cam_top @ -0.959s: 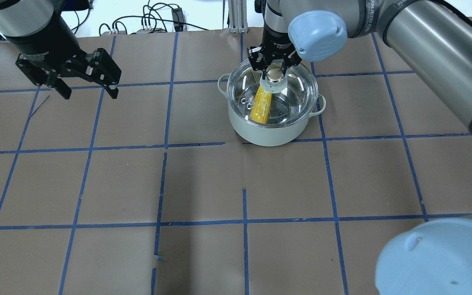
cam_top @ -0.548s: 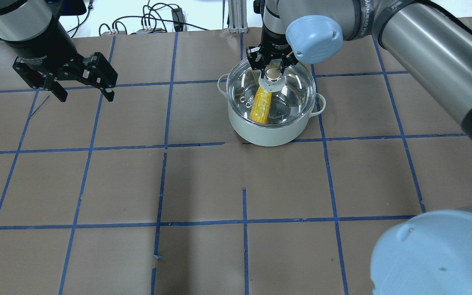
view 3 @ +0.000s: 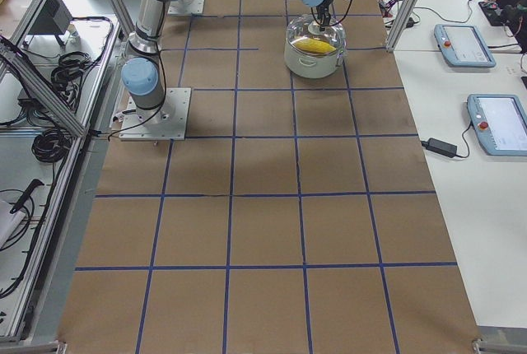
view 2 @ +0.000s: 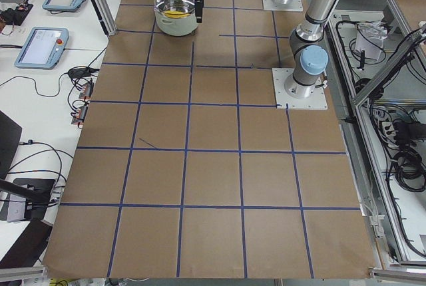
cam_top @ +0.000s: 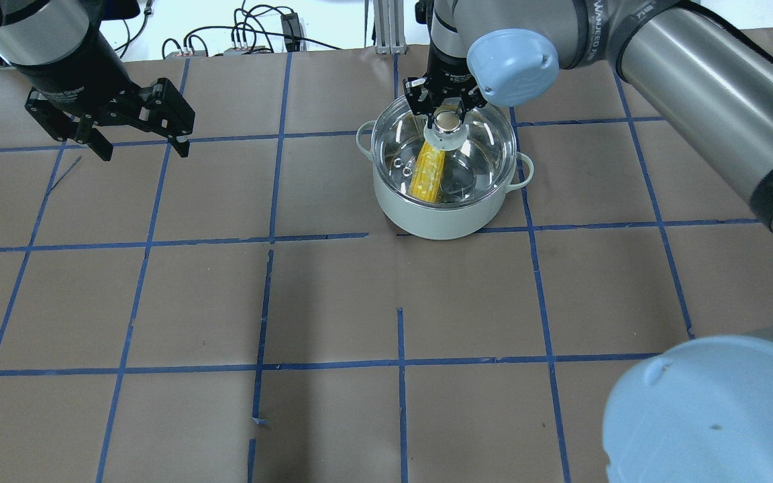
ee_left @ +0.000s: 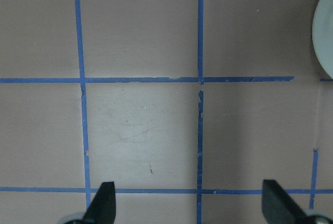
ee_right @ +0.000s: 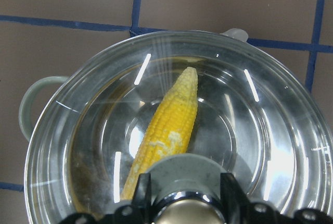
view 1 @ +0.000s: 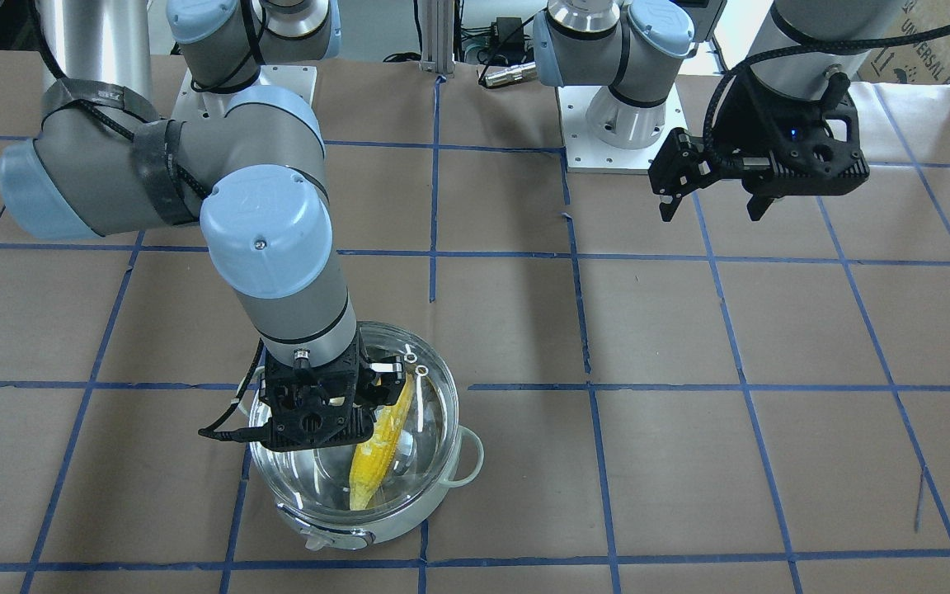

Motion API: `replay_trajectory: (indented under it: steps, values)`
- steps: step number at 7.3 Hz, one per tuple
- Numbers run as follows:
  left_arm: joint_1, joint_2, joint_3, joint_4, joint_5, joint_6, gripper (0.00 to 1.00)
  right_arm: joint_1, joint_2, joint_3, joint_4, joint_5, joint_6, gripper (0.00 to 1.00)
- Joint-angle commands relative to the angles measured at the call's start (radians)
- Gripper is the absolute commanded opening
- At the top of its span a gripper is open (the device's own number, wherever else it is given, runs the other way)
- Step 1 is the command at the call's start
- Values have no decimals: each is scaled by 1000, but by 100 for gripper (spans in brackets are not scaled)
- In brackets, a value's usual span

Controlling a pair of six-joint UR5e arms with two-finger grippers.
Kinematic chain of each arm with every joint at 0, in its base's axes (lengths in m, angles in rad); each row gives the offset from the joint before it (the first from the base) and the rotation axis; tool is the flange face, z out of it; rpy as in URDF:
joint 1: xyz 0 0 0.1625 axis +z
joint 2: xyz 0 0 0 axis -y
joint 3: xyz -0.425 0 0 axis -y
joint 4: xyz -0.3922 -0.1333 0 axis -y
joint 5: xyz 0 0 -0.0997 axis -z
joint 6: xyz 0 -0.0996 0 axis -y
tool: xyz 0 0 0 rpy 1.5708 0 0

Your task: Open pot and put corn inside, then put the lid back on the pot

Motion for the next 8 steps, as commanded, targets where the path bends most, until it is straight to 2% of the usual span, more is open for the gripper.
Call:
replay_trajectory:
  steps: [1,8]
  values:
    - [4,2,-3,1,3,-22,100,0,1,0,0,-11,0,31]
    - [1,-2,4,-30,8,-6,100,1,-5,4,1,-18,17,33]
